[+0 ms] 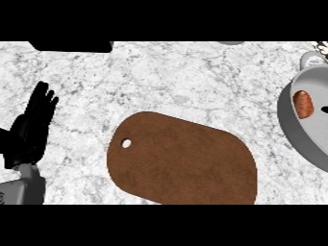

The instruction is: Pick the sweet potato from the cutting board and place it in the pot

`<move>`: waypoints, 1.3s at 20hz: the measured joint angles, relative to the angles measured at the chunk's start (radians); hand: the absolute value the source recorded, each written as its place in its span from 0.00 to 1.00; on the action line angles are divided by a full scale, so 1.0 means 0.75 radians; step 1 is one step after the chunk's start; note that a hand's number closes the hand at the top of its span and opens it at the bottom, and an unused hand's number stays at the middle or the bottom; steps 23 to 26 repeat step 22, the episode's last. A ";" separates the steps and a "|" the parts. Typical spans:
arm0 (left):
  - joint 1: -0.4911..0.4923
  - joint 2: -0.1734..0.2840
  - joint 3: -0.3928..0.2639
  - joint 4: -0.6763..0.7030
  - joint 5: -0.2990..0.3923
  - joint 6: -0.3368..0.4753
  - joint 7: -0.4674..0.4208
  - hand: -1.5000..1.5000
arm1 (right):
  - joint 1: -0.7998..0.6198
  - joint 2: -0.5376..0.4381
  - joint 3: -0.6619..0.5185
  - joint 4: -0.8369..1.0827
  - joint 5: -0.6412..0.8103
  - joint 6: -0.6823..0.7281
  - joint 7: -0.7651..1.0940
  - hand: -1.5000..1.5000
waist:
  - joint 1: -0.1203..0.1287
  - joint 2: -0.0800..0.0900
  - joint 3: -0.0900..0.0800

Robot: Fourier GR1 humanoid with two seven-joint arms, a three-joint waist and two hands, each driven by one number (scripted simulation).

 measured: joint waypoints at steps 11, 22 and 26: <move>-0.005 -0.005 0.020 -0.018 0.004 0.011 0.022 0.50 | 0.069 -0.241 -0.246 0.307 -0.221 0.379 -0.216 0.00 | -0.014 0.001 0.004; -0.005 -0.004 0.009 -0.021 0.000 0.009 0.029 0.50 | 0.123 -0.464 -0.329 0.603 -0.236 0.653 -0.410 0.00 | -0.003 0.003 0.009; -0.005 -0.004 0.009 -0.021 0.000 0.009 0.029 0.50 | 0.123 -0.464 -0.329 0.603 -0.236 0.653 -0.410 0.00 | -0.003 0.003 0.009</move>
